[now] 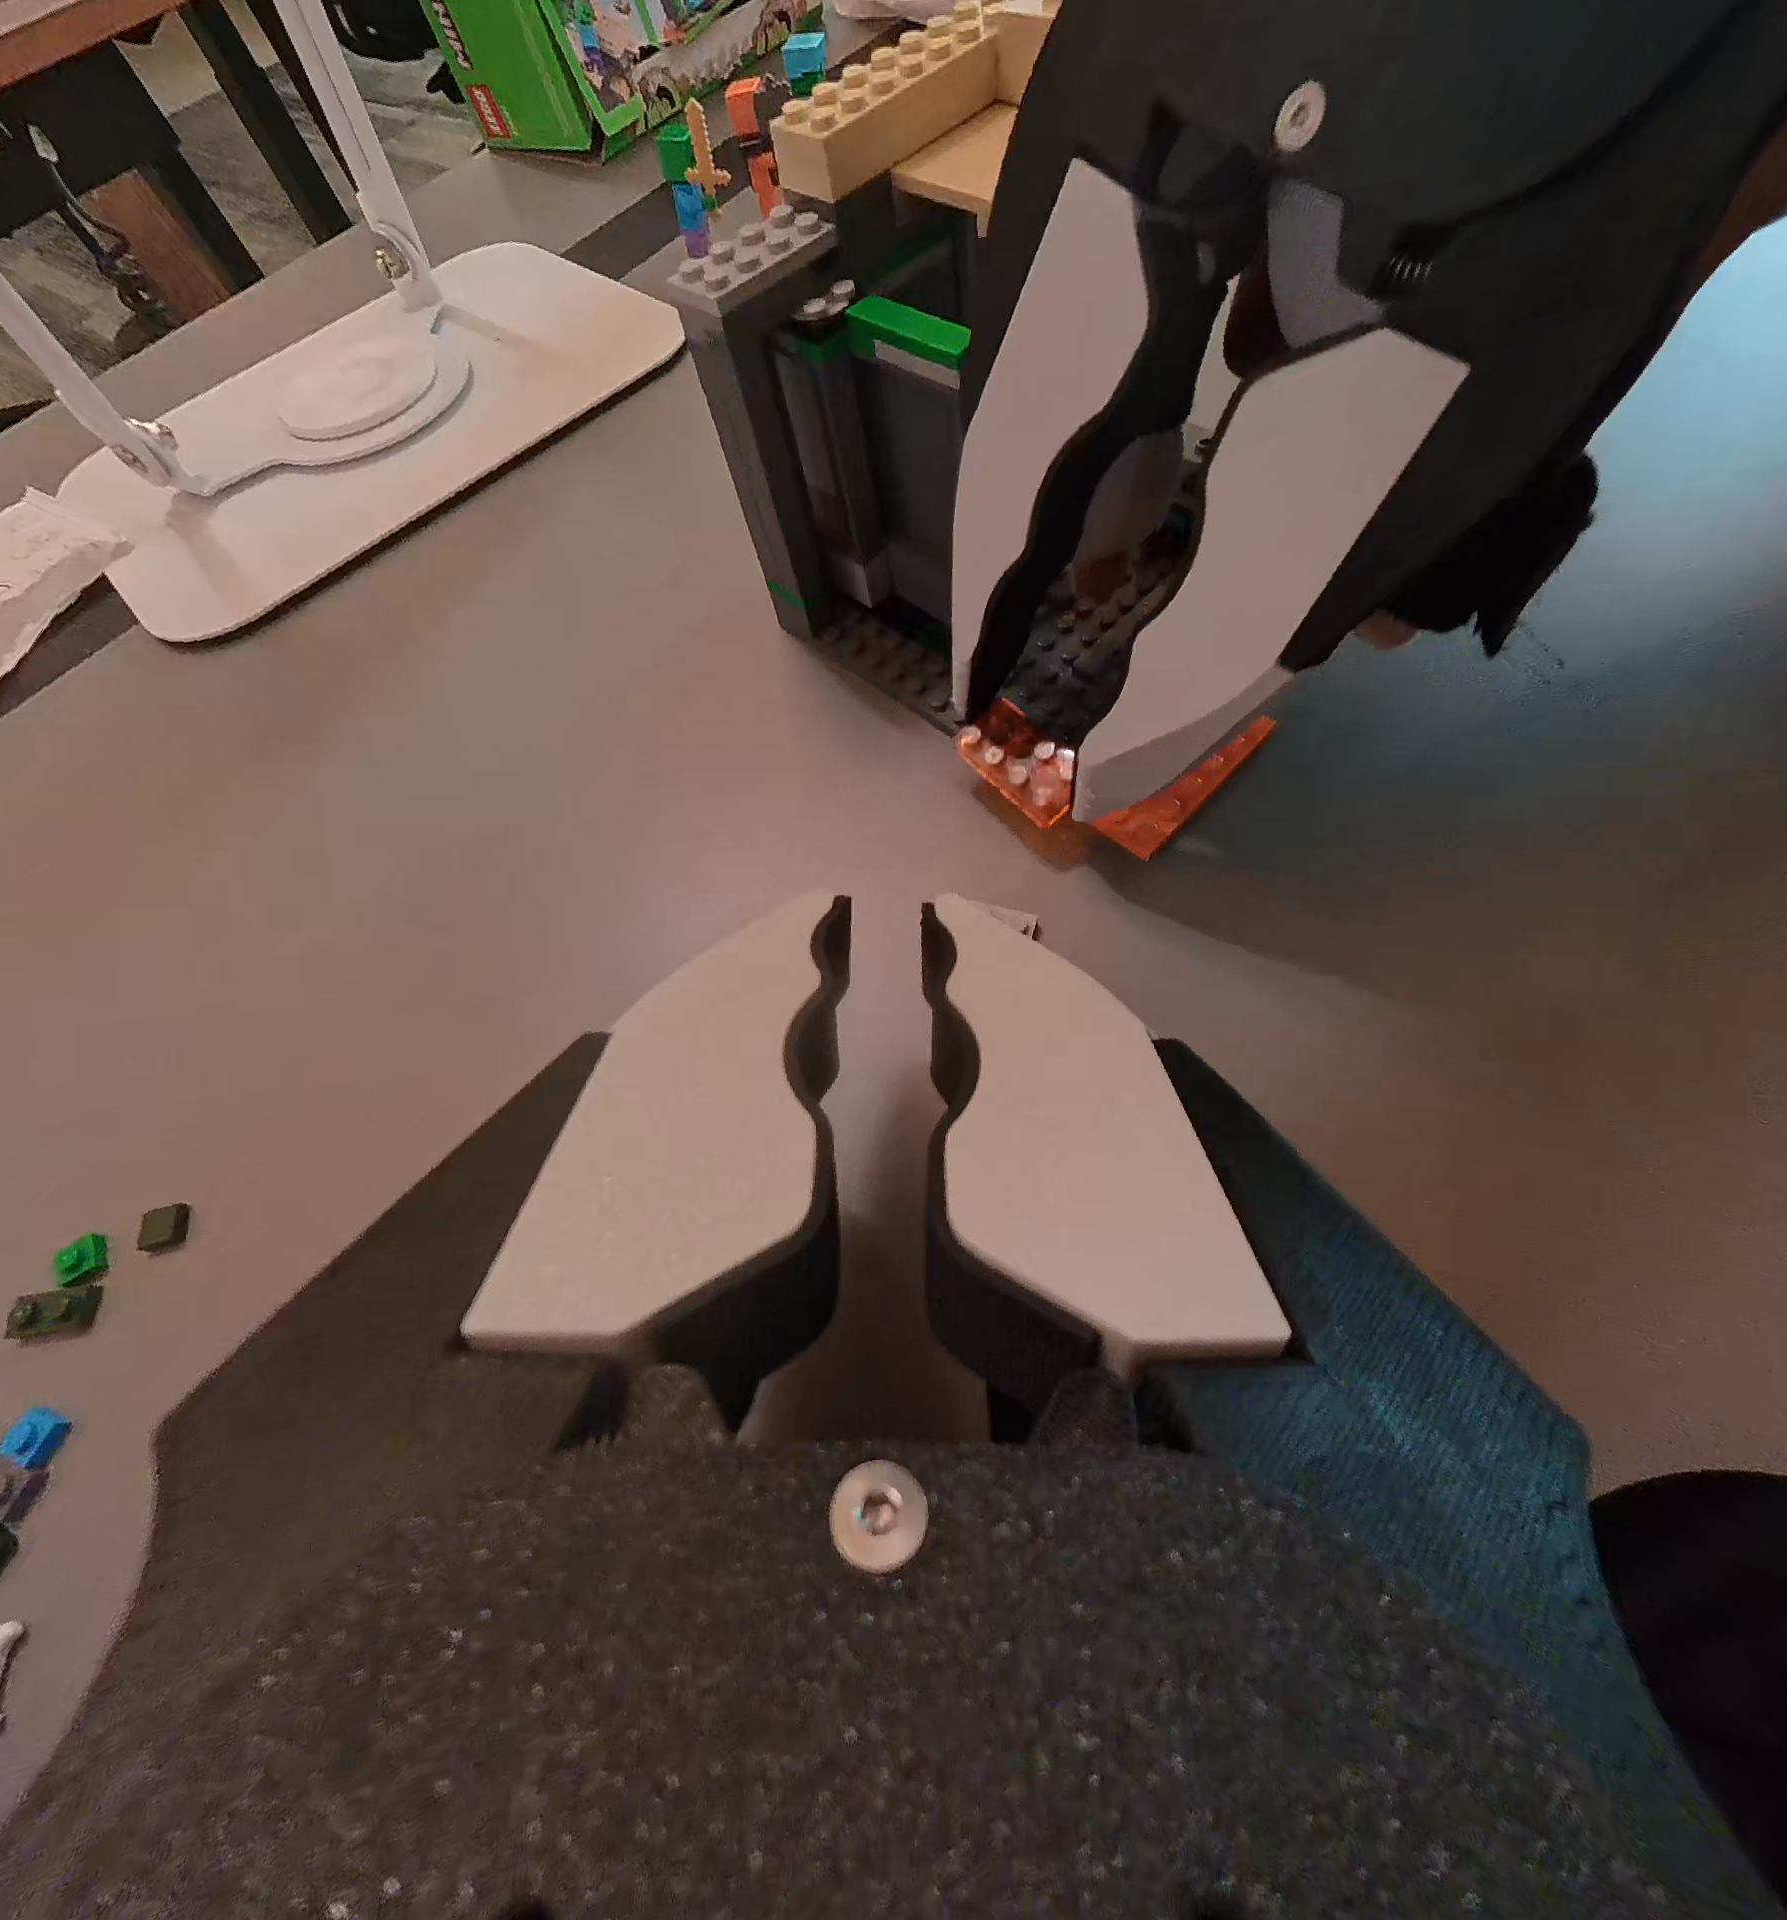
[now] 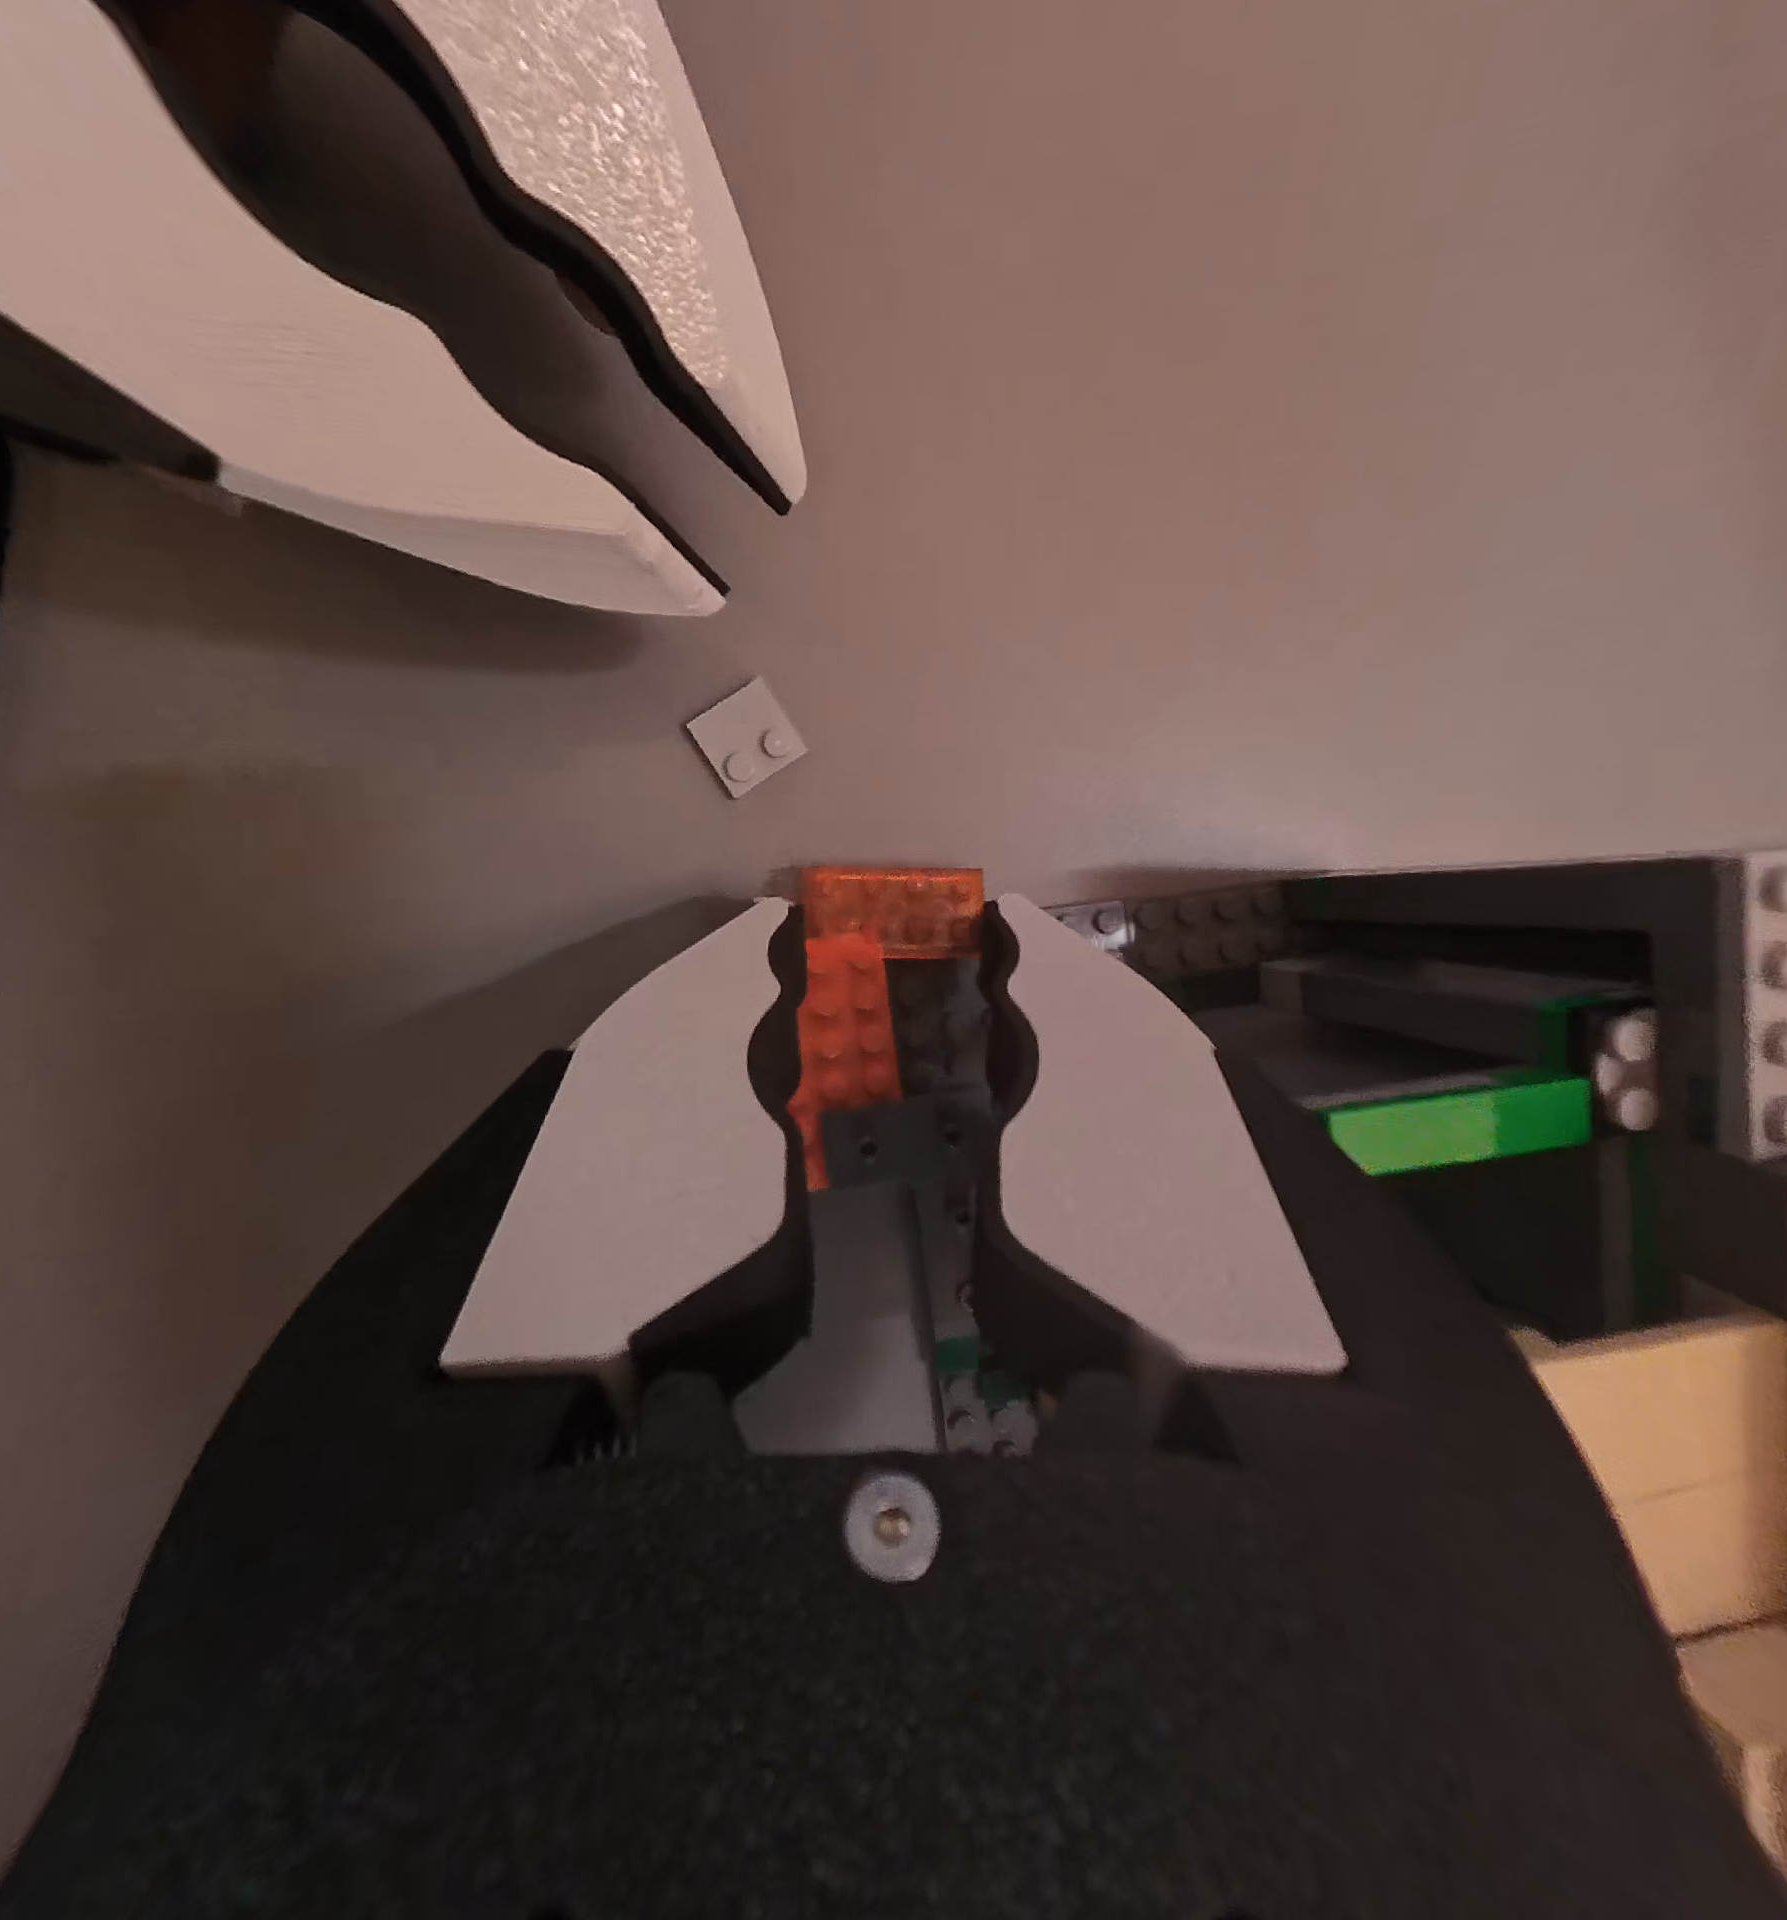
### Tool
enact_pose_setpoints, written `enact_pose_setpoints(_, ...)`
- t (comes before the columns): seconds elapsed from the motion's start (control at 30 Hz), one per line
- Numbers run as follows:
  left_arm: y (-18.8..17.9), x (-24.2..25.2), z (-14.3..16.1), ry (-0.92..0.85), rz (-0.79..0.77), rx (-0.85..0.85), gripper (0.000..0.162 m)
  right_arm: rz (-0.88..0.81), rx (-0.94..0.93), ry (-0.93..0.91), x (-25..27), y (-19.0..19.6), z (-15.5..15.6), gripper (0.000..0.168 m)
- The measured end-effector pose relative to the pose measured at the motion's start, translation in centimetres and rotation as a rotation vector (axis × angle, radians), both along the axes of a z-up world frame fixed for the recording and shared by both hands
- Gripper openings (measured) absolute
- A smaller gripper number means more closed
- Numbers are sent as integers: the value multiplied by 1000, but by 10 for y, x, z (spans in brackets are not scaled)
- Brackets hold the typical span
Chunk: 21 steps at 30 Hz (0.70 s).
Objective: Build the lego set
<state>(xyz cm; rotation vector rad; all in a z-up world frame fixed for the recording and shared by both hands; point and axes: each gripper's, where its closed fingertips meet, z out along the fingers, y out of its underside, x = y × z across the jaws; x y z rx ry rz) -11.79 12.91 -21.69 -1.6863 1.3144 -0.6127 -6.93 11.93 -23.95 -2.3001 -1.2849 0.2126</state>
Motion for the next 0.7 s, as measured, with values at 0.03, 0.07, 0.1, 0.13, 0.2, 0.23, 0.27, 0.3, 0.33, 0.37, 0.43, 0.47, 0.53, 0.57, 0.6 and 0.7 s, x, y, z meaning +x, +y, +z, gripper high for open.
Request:
enact_pose_setpoints(0.03, 0, 0, 0, 0, 0, -1, 13, 11, 7, 11, 1, -1, 3, 32)
enact_pose_setpoints(0.07, 0, 0, 0, 1, 0, -3, 13, 23, 13, 22, 1, -1, 5, 32)
enact_pose_setpoints(0.1, 0, 0, 0, 1, -1, -4, 13, 31, 16, 32, 3, -2, 7, 32)
enact_pose_setpoints(0.13, 0, 0, 0, 2, -2, -4, 13, 40, 17, 42, 4, -3, 7, 32)
enact_pose_setpoints(0.2, -1, 0, -1, 3, -4, -2, 13, 62, 22, 58, 6, -4, 7, 32)
enact_pose_setpoints(0.23, -1, 0, -1, 4, -5, -2, 13, 69, 24, 59, 8, -4, 6, 32)
enact_pose_setpoints(0.27, -1, 1, -1, 5, -6, -2, 13, 76, 25, 59, 9, -4, 4, 32)
enact_pose_setpoints(0.3, -1, 1, -1, 5, -7, -3, 13, 81, 27, 60, 11, -4, 3, 32)
enact_pose_setpoints(0.33, -1, 1, -1, 6, -7, -4, 13, 84, 26, 60, 11, -4, 2, 32)
enact_pose_setpoints(0.37, -1, 1, -1, 5, -7, -4, 13, 84, 22, 60, 12, -4, 1, 32)
enact_pose_setpoints(0.43, -1, 1, -1, 5, -8, -8, 13, 89, 12, 67, 11, -5, -2, 32)
enact_pose_setpoints(0.47, -1, 1, -1, 6, -9, -10, 13, 95, 7, 74, 10, -6, -2, 32)
enact_pose_setpoints(0.53, -1, 1, -1, 5, -9, -13, 13, 103, 4, 79, 8, -7, -4, 32)
enact_pose_setpoints(0.57, -1, 1, -1, 5, -10, -14, 13, 106, 3, 77, 8, -7, -4, 32)
enact_pose_setpoints(0.6, -1, 1, -2, 6, -11, -16, 13, 110, 1, 79, 8, -7, -5, 32)
enact_pose_setpoints(0.7, -2, 1, -2, 6, -12, -19, 13, 115, -1, 82, 8, -7, -5, 32)
